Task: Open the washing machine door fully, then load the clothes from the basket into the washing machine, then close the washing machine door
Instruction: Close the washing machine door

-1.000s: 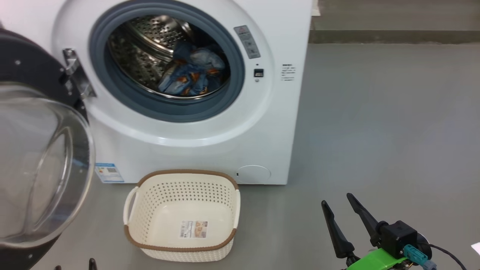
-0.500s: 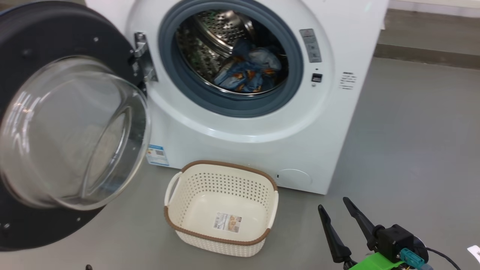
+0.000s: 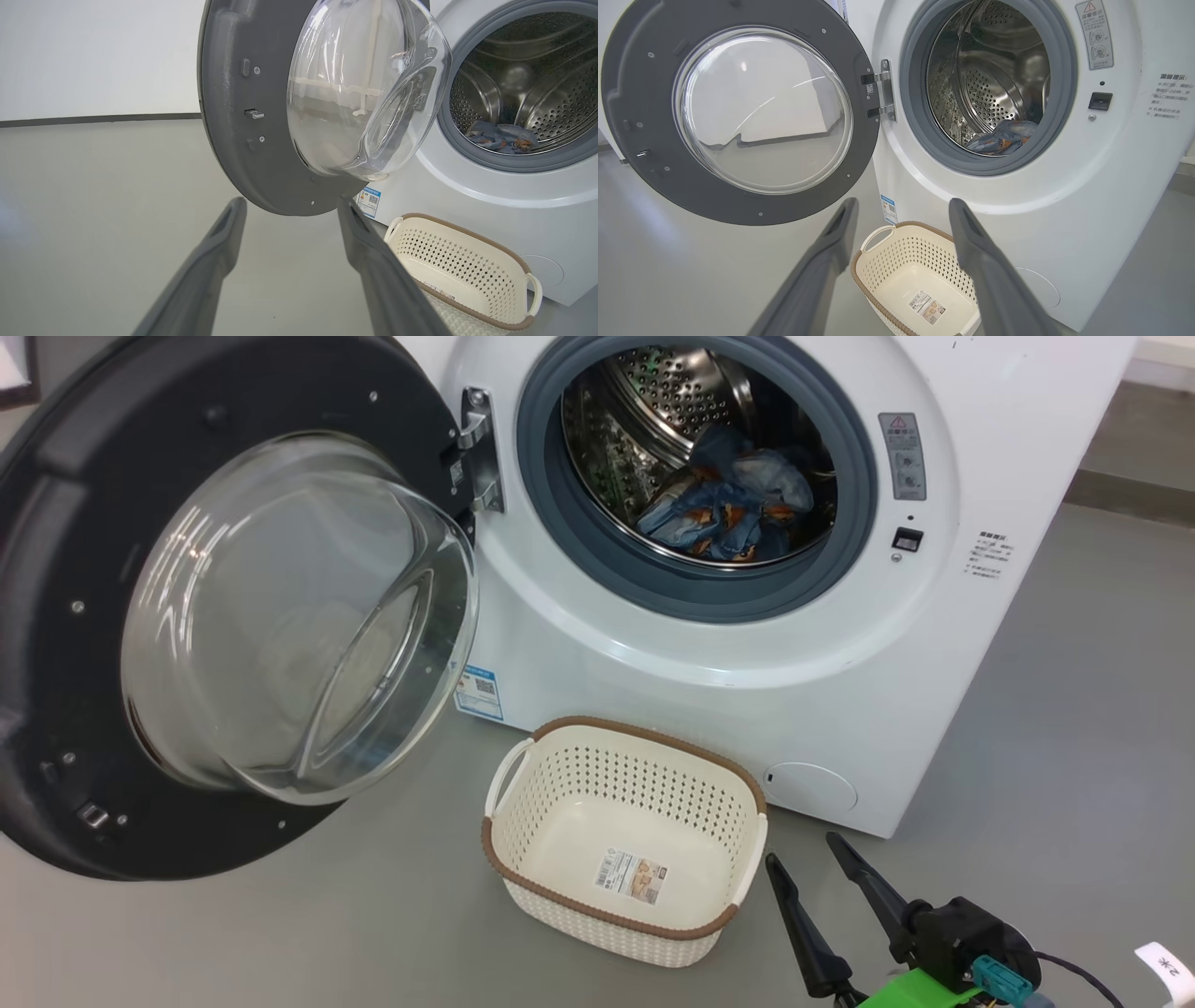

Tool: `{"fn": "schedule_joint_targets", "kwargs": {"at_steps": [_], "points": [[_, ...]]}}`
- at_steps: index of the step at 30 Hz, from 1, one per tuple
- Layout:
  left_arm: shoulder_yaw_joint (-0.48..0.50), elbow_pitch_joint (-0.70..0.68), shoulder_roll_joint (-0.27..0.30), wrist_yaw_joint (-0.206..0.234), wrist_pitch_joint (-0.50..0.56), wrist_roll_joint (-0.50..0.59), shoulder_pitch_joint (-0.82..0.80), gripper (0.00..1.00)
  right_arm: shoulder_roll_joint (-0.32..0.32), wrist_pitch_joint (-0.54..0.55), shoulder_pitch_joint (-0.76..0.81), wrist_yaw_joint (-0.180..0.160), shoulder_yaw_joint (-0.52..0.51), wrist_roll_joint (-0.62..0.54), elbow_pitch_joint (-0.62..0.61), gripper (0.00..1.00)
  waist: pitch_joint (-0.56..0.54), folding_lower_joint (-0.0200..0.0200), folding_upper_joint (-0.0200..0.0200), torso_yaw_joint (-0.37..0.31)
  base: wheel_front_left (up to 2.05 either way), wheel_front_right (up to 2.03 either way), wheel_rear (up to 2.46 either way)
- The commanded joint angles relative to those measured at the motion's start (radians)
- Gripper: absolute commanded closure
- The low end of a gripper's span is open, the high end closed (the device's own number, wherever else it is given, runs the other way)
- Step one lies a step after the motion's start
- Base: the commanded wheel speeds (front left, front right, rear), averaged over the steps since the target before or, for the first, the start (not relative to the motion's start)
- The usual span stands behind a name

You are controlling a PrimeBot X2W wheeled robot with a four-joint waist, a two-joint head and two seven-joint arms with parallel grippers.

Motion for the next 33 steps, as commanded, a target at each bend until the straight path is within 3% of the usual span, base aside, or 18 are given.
{"fn": "schedule_joint_targets", "kwargs": {"at_steps": [1,10,25,26,27,28,33], "points": [[0.031,-0.037,0.011,0.009,-0.005,-0.007,-0.023,0.00,0.001,-0.005,-0.050,0.006,0.027,0.000,-0.017,0.00,0.009,0.0000,0.0000,0.008,0.00,0.00,0.00],[0.024,-0.050,0.011,0.033,-0.005,-0.021,-0.013,0.00,0.001,-0.005,-0.074,0.006,0.041,-0.004,-0.001,0.00,0.017,0.0000,0.0000,0.012,0.00,0.00,0.00],[0.022,-0.046,0.011,0.032,-0.005,-0.015,-0.013,0.00,0.001,-0.005,-0.058,0.006,0.029,-0.002,-0.002,0.00,0.008,0.0000,0.0000,0.005,0.00,0.00,0.00],[0.022,-0.046,0.011,0.031,-0.005,-0.017,-0.013,0.05,0.001,-0.005,-0.057,0.006,0.029,-0.001,-0.002,0.00,0.008,0.0000,0.0000,0.005,0.00,0.00,0.00],[0.020,-0.042,0.011,0.028,-0.005,-0.012,-0.011,0.78,0.001,-0.005,-0.057,0.006,0.029,-0.001,-0.003,0.00,0.008,0.0000,0.0000,0.005,0.00,0.00,0.00],[0.018,-0.037,0.011,0.025,-0.005,-0.013,-0.010,1.00,0.001,-0.005,-0.056,0.006,0.028,-0.001,-0.003,0.00,0.008,0.0000,0.0000,0.005,0.00,0.00,0.00],[0.019,-0.025,0.011,0.017,-0.005,-0.032,-0.015,1.00,0.001,-0.005,-0.055,0.006,0.027,0.001,-0.005,0.00,0.010,0.0000,0.0000,0.005,0.00,0.00,0.00]]}}
